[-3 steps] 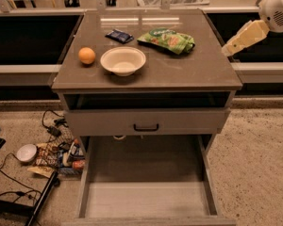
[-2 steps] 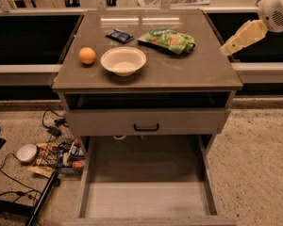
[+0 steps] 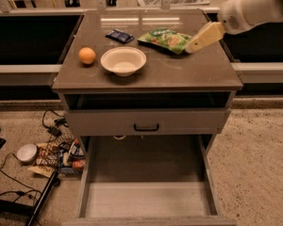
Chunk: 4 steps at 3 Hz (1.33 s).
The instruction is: Place green rice chip bag into middle drawer
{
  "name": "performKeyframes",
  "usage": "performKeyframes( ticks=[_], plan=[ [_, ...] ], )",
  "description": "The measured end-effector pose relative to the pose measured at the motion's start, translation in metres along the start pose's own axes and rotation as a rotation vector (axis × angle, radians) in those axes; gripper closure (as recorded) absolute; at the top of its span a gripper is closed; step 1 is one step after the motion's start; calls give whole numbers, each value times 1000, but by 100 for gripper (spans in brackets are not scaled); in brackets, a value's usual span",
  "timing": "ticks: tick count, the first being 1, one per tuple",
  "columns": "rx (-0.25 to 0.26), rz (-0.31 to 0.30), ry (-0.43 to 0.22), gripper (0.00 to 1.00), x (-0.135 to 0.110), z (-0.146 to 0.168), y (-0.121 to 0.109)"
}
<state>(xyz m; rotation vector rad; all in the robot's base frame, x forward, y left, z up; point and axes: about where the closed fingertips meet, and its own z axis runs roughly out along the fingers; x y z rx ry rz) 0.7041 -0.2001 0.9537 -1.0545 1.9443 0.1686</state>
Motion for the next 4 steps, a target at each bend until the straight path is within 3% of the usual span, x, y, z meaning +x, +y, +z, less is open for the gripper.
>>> performKeyframes(
  ticks=[1, 2, 4],
  plan=[
    [-48, -14, -22, 0, -22, 52, 12],
    [-63, -26, -26, 0, -34, 86, 19],
    [-56, -11, -3, 0, -36, 129, 21]
  ],
)
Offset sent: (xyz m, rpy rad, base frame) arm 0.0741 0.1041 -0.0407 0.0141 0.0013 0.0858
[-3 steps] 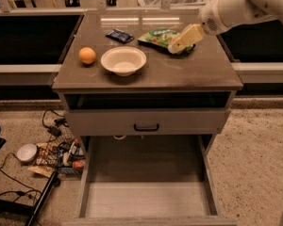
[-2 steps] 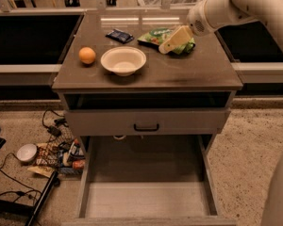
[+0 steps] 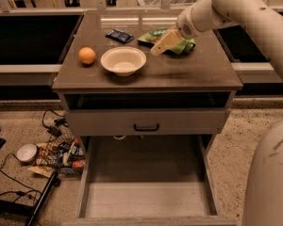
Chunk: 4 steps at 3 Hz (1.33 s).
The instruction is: Place green rice chip bag into middle drawer
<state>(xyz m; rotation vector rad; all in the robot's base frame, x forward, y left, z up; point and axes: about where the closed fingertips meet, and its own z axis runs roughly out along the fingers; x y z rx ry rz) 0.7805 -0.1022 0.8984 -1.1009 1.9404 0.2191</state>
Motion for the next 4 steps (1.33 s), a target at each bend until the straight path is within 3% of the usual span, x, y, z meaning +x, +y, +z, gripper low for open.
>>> performKeyframes(
  ticks=[1, 3, 4],
  plan=[
    [15, -1, 20, 0, 3, 16, -8],
    [91, -23, 102, 0, 14, 40, -52],
    [116, -6, 157, 17, 27, 50, -66]
  ],
)
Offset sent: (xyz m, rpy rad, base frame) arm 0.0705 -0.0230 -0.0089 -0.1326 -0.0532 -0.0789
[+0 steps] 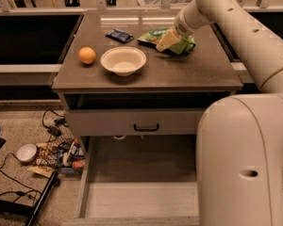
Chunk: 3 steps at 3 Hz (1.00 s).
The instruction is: Place green rice chip bag into middle drawer
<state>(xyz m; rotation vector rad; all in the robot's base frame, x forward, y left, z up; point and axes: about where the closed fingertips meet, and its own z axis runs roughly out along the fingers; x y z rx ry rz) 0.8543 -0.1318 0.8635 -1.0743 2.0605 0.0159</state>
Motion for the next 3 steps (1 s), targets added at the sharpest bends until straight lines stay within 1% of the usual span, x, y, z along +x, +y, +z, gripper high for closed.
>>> performKeyframes(
  ticks=[1, 3],
  plan=[
    [9, 22, 71, 40, 16, 11, -2],
    [0, 22, 74, 87, 18, 17, 2]
  ],
)
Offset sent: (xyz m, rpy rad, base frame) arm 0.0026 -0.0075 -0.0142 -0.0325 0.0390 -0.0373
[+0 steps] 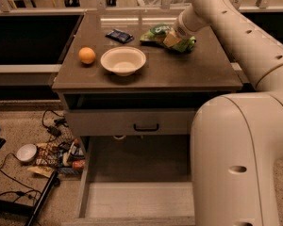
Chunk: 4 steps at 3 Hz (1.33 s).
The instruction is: Place green rice chip bag into middle drawer
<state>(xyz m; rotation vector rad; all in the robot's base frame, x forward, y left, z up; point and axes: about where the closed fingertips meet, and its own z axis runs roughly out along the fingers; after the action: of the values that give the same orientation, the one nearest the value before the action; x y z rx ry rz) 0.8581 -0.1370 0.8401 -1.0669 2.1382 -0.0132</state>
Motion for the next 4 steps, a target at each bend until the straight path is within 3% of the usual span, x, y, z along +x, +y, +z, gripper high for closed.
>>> performKeyframes(
  ticks=[1, 2, 4],
  plan=[
    [-2, 0, 1, 100, 0, 1, 1],
    [-2, 0, 1, 100, 0, 1, 1],
    [99, -47, -35, 100, -19, -101, -28]
  ],
)
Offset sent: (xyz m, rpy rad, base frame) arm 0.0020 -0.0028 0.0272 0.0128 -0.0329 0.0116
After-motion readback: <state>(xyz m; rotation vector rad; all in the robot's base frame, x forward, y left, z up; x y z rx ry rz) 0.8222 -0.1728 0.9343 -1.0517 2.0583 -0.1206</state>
